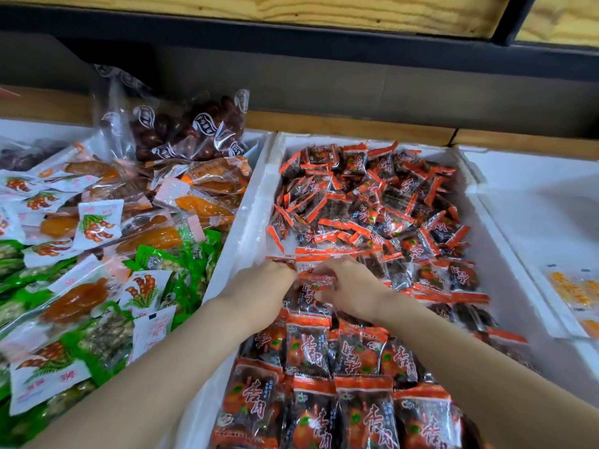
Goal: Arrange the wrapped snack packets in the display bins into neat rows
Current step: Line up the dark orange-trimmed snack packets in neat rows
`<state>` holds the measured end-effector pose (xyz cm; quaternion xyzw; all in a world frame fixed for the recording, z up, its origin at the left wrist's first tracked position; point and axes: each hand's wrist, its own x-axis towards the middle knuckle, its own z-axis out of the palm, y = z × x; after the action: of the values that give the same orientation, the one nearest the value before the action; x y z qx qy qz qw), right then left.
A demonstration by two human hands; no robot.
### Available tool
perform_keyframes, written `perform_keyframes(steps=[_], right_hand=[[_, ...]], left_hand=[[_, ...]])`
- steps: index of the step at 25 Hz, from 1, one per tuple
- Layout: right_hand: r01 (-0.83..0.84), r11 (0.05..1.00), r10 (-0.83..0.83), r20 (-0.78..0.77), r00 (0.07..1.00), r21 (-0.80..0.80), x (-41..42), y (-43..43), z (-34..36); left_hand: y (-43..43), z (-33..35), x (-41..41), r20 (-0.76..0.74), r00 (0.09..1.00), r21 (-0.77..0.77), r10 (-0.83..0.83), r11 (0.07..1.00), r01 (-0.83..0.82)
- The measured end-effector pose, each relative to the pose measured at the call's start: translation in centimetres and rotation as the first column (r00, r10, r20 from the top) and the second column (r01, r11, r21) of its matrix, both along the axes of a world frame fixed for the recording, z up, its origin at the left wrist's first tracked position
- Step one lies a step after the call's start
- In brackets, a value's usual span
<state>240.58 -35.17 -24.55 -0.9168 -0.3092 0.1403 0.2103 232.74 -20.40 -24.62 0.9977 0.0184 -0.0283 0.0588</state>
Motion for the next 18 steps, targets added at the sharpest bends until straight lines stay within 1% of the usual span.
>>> perform_keyframes(steps=[2,3,5,7,9,11,13,15,18], right_hand=[[-0.051,0.998,0.052,0.034,0.998,-0.028,0.2,-0.2,0.1],[-0.056,0.998,0.058,0.061,0.996,-0.028,0.3,-0.5,0.1],[-0.009,0.999,0.001,0.170,0.985,0.045,1.1,-1.1,0.3],[0.054,0.990,-0.089,0.288,0.954,0.127,2.6,-1.7,0.8],[0.088,0.990,-0.121,0.338,0.933,0.111,4.7,-1.9,1.3],[0.096,0.993,-0.116,0.336,0.935,0.074,6.6,-1.5,1.9],[0.072,0.996,-0.083,0.341,0.936,0.046,8.2,-0.6,2.0],[0.043,0.999,-0.052,0.340,0.939,0.033,9.3,0.5,1.9],[0.045,0.998,-0.054,0.266,0.963,0.038,10.4,1.8,1.2]], left_hand=[[-0.1,0.2,0.2,0.005,1.000,-0.002,-0.003,1.000,0.003],[-0.2,0.4,0.5,0.035,0.999,-0.003,-0.012,1.000,0.012],[-0.4,0.7,1.8,0.163,0.986,0.014,-0.035,0.999,0.033],[-0.3,1.2,4.0,0.316,0.948,0.025,-0.042,0.999,0.036],[0.0,1.6,6.7,0.378,0.925,-0.057,0.030,0.998,-0.009],[0.5,1.6,9.3,0.378,0.915,-0.198,0.141,0.978,-0.069],[1.1,1.3,11.5,0.385,0.900,-0.281,0.206,0.955,-0.098],[1.3,0.9,12.9,0.387,0.892,-0.273,0.234,0.953,-0.131],[1.3,0.7,14.5,0.378,0.890,-0.203,0.256,0.961,-0.190]])
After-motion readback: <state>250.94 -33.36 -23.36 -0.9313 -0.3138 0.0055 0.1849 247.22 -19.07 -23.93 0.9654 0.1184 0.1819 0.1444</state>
